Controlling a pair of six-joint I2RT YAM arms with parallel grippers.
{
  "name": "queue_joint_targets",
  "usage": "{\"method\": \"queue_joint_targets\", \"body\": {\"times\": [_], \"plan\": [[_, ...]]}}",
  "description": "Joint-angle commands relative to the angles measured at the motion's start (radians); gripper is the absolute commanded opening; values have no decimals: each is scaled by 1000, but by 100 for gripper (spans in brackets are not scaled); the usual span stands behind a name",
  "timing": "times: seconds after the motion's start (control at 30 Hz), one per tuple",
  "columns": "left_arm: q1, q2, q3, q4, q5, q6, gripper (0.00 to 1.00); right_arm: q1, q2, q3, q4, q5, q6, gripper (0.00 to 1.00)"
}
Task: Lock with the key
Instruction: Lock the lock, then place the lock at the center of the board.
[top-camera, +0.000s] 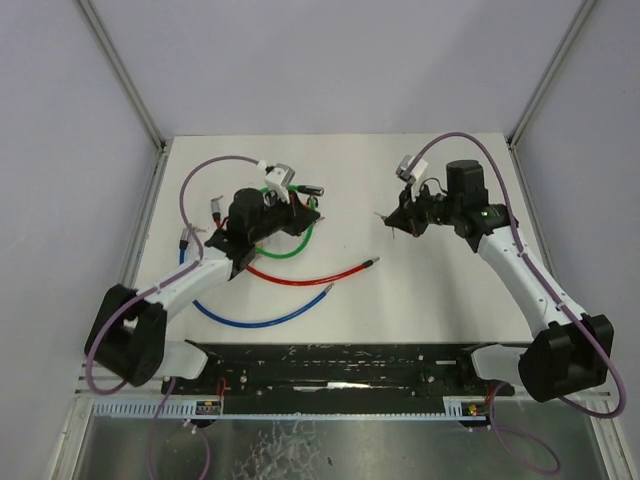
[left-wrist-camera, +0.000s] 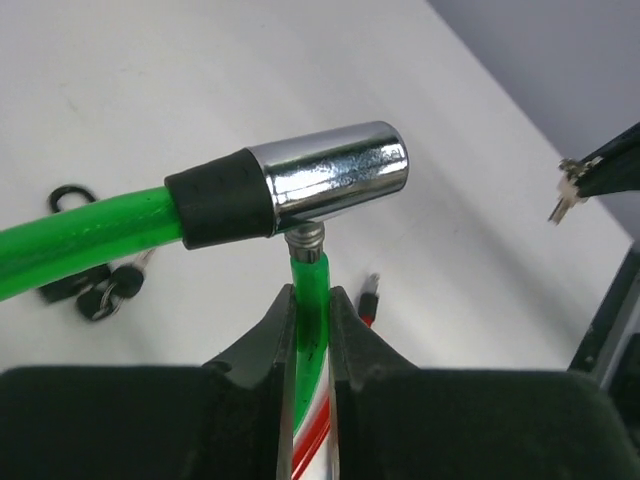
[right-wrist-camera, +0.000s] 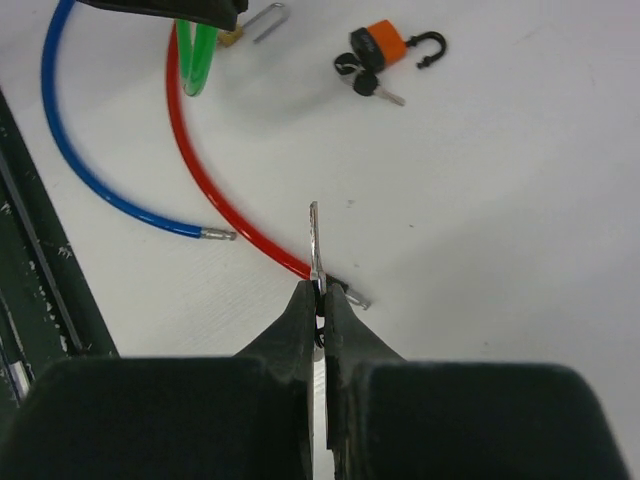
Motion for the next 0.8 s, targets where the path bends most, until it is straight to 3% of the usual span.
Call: {"method": "queue_joint_targets", "body": {"times": [0.0, 0.2, 0.53, 0.63, 0.77], "plan": [[-6, 207, 218, 150, 75, -154, 0, -101, -10, -15, 88, -27, 74, 0], [-55, 542, 632, -43, -28, -220, 0, -245, -49, -47, 152, 20, 182, 0], [-117, 1059, 1384, -369, -239, -278, 0, -274, -57, -68, 191, 78, 210, 0], [-118, 1172, 1519, -355, -270, -293, 1, -274, -50, -70, 193, 85, 208, 0], [-120, 1254, 1561, -248, -329, -272, 7, -277, -42, -72, 194, 83, 208, 0]]}}
